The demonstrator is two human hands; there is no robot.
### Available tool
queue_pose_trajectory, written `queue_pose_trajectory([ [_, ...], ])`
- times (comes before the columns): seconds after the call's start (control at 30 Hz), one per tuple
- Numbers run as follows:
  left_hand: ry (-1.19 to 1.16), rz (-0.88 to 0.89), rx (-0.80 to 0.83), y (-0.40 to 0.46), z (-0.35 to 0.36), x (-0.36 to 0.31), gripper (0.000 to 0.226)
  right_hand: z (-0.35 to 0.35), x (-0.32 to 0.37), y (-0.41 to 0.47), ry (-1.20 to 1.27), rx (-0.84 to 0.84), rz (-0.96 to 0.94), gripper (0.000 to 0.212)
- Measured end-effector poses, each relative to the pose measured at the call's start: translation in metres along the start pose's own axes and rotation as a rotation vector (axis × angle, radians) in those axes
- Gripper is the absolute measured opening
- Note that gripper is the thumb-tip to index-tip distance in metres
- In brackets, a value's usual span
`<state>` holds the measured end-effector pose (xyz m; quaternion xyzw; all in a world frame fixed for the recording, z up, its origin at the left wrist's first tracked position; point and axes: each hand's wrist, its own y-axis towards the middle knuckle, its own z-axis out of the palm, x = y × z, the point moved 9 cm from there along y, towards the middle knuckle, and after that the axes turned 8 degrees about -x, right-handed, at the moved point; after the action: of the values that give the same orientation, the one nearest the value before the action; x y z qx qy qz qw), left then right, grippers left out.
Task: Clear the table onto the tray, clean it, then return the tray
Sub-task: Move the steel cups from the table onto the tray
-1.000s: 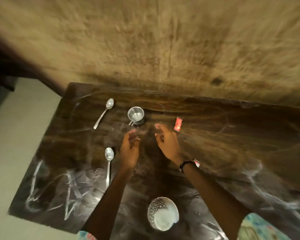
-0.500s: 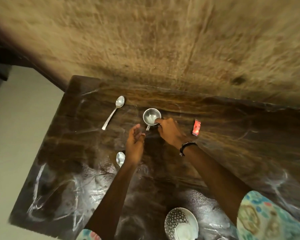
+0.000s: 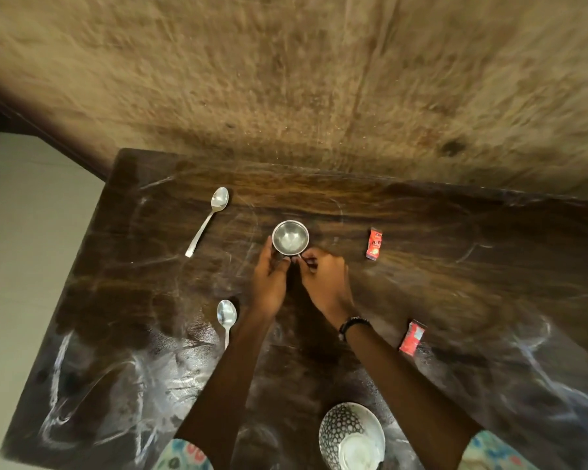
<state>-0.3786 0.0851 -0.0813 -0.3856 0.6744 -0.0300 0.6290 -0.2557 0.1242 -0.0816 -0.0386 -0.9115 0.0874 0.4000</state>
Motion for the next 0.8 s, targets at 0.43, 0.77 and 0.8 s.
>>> queue_pose_trajectory([
  [0.43,0.061,0.106,0.054,-0.056,0.047,0.007,0.061,-0.065,-0.045,-0.021,0.106,-0.177,0.033,0.013],
  [0.77,0.107,0.25,0.263,-0.167,0.212,0.0,0.061,-0.243,-0.157,-0.068,0.167,-0.449,0.164,0.014],
  [0.8,0.113,0.252,0.3,-0.184,0.235,0.002,0.061,-0.266,-0.174,-0.075,0.175,-0.472,0.174,0.014],
])
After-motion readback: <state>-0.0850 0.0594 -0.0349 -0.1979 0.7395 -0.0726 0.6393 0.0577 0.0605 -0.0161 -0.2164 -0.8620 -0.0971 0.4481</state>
